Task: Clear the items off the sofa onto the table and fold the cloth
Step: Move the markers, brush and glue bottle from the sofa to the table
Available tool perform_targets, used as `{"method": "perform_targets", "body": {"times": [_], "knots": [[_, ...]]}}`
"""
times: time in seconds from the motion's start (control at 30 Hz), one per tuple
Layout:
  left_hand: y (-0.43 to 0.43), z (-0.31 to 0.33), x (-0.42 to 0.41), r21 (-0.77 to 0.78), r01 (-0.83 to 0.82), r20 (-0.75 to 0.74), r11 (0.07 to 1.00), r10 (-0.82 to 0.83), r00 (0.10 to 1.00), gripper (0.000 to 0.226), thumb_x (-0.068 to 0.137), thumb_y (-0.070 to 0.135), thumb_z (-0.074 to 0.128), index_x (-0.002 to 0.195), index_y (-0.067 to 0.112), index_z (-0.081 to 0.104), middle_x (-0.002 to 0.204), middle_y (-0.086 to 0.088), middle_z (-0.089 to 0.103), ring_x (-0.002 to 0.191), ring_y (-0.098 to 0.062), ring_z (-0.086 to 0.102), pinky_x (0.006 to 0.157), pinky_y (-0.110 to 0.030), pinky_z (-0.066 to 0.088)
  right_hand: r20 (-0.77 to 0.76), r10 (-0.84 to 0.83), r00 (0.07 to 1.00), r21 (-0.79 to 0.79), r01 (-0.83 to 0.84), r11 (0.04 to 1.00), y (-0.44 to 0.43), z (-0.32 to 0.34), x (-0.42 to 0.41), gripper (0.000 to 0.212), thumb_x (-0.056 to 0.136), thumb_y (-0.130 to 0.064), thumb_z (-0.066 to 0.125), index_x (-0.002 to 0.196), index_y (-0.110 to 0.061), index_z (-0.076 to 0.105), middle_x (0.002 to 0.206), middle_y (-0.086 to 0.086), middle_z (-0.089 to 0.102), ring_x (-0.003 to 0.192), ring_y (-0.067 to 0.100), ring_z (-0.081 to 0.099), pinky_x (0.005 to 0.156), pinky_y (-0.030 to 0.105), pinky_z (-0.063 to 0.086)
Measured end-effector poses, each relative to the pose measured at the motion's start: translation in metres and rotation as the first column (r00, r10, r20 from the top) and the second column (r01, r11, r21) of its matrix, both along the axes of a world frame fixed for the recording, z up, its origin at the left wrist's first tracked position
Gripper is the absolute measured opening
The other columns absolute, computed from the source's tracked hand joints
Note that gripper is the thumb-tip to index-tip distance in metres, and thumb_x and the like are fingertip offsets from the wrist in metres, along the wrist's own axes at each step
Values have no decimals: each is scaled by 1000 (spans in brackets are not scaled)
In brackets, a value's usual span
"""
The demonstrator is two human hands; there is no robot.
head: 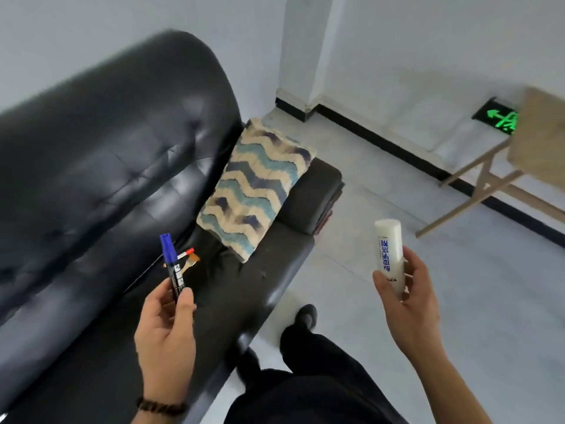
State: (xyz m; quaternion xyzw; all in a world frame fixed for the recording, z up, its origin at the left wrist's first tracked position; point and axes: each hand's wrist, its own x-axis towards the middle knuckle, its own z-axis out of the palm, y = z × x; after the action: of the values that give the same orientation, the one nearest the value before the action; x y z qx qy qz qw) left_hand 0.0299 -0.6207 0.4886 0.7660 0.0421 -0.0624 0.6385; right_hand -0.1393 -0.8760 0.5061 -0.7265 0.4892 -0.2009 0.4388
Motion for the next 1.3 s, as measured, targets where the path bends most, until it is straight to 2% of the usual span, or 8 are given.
{"method": "perform_targets", "body": {"times": [0.1,0.27,0.37,0.6,0.83,1.0,1.13,1.3], "knots": [[-45,1,-6,-13,122,14,992,-122,992,27,94,17,61,120,21,61,98,1,69,72,2,63,65,-9,51,52,-199,979,27,198,980,-13,3,-56,57,93,-27,67,142,-36,39,127,-6,55,105,9,59,73,21,46],[-147,23,-38,-28,368,90,929,-365,927,28,95,16,60,122,21,60,103,6,68,86,-4,64,71,-11,52,163,-426,890,57,422,905,-48,2,-138,57,92,-25,66,141,-35,39,125,-5,55,104,10,59,76,25,47],[-211,27,-73,14,479,126,878,-477,870,24,94,14,59,117,21,60,94,6,66,79,-2,62,66,-9,48,197,-514,835,97,505,858,-78,-9,-184,55,93,-23,65,141,-32,39,123,-5,55,102,8,59,72,21,47],[-357,23,-176,45,593,80,804,-594,800,21,93,18,61,110,30,61,99,0,66,88,-16,62,78,-32,48,222,-623,750,178,597,782,-180,-26,-301,49,94,-24,64,136,-38,42,119,-5,58,99,20,63,80,35,55],[-482,35,-248,96,702,91,706,-708,700,24,93,15,58,112,30,60,95,14,66,83,2,63,73,-11,53,233,-728,645,181,707,684,-288,-16,-387,44,95,-23,63,133,-35,44,115,-11,59,98,20,63,74,28,52],[-583,2,-290,108,754,14,648,-760,650,25,93,15,60,108,35,59,82,22,67,72,3,62,65,-12,52,204,-766,610,172,748,641,-376,-41,-430,48,95,-22,64,138,-29,44,113,-11,60,98,19,63,77,31,54],[-694,-18,-328,63,762,-30,645,-762,647,24,92,16,61,106,36,61,83,7,68,71,-10,59,65,-27,50,181,-800,573,166,784,599,-468,-49,-467,50,94,-23,65,138,-31,43,116,-9,59,101,18,63,86,42,56],[-864,2,-387,21,837,9,547,-837,546,20,93,18,61,110,28,61,86,1,66,70,-6,60,66,-26,52,168,-829,533,80,831,550,-595,-17,-527,54,93,-24,66,141,-29,42,118,-6,60,102,20,64,88,45,56]]}}
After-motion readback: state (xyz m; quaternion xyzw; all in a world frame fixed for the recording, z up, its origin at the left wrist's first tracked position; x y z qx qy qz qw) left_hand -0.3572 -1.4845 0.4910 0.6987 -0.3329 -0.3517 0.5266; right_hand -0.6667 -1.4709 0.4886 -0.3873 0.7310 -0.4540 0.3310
